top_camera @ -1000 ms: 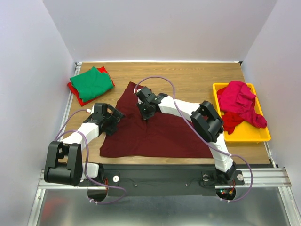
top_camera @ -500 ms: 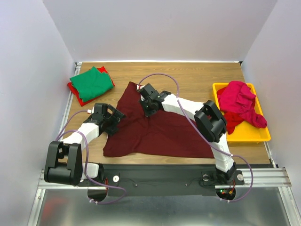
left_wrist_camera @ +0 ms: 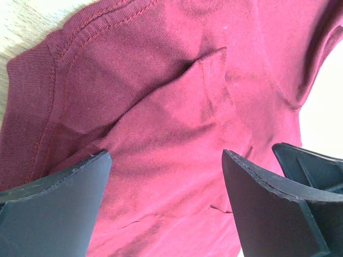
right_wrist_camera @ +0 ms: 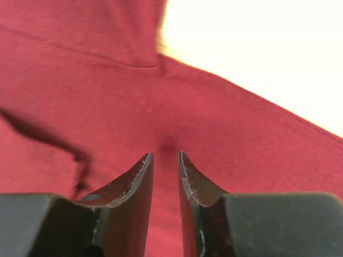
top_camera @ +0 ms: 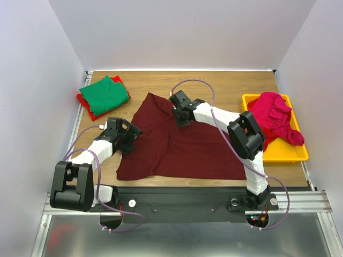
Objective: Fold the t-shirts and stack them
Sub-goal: Fold the tshirt
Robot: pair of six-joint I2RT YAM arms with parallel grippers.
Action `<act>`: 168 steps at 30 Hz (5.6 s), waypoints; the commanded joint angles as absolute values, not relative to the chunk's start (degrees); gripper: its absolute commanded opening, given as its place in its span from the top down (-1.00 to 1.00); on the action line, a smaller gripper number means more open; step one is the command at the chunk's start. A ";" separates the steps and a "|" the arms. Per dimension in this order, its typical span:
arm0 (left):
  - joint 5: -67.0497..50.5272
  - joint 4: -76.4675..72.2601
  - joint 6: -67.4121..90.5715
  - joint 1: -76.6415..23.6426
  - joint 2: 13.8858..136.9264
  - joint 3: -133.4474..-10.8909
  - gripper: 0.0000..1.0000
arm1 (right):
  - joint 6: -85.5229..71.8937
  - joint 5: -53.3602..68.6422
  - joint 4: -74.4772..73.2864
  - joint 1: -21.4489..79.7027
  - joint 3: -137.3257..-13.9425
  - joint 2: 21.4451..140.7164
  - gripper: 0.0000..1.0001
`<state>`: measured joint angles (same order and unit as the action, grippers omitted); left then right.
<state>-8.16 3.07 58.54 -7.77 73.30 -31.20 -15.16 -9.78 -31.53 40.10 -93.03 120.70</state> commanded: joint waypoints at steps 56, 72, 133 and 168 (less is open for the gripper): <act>3.25 31.38 29.62 -14.59 126.47 -116.37 -0.91 | -21.71 -7.47 -29.27 5.45 -77.60 108.54 -0.41; 3.78 27.77 32.25 -14.59 130.34 -118.30 -0.89 | -21.97 -8.35 -27.51 4.48 -80.86 112.23 -0.37; 10.64 31.20 38.76 -11.78 141.33 -125.95 1.00 | -21.80 -3.69 -27.07 4.39 -74.53 109.34 0.95; 11.34 21.10 34.01 -10.72 113.30 -97.13 1.00 | -19.16 -0.26 -32.95 4.39 -68.56 92.64 0.99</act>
<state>9.52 23.11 35.14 -11.11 118.98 -100.71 -20.53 -1.04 -30.52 4.23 -69.21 96.40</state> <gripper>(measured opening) 0.033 0.013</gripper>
